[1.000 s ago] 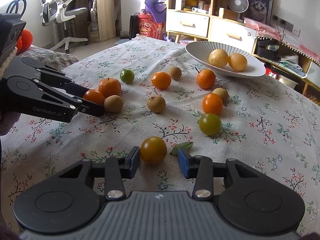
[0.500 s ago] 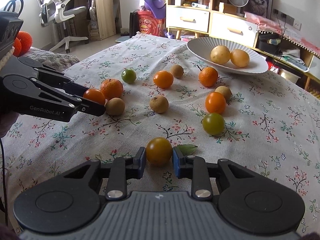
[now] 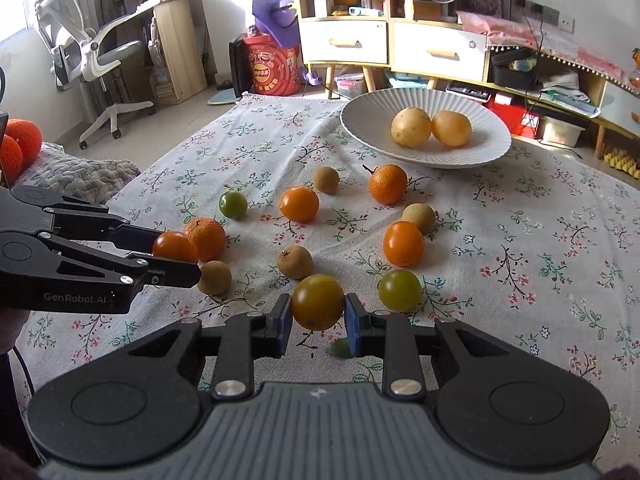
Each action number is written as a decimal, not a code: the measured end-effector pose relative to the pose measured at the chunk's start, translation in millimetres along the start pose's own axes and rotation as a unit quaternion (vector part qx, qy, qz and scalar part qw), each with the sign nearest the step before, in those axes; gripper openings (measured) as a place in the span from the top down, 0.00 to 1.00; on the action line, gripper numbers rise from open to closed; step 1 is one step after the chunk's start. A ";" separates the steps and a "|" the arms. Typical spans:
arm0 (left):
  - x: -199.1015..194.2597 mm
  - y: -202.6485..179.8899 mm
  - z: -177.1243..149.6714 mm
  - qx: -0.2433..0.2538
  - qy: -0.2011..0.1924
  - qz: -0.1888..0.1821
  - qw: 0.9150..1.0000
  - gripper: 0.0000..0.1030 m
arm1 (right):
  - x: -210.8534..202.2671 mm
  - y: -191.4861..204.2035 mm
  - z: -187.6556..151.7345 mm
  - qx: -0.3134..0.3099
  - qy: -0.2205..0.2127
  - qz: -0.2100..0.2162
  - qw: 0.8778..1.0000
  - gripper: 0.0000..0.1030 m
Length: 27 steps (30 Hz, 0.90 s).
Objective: Organize fruits
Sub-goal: 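Grasp the yellow tomato with the right tool while the left tool grasps an orange tomato, then carry both tomatoes up and over the white plate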
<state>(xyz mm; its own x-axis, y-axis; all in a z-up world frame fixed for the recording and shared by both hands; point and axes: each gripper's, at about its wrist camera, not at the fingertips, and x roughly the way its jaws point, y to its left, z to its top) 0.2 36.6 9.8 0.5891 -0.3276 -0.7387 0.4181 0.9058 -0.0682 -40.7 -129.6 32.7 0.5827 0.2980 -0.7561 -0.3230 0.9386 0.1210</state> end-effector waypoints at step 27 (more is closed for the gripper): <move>27.6 -30.1 74.1 -0.014 -0.036 0.003 0.999 0.71 | 10.9 -51.1 49.1 0.069 -0.008 -0.006 0.998 0.76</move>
<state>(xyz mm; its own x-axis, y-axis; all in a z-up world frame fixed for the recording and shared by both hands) 55.1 -19.6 41.2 0.6400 -0.3400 -0.6890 0.3955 0.9146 -0.0840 18.7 -165.8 49.9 0.5978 0.2892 -0.7477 -0.2114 0.9565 0.2010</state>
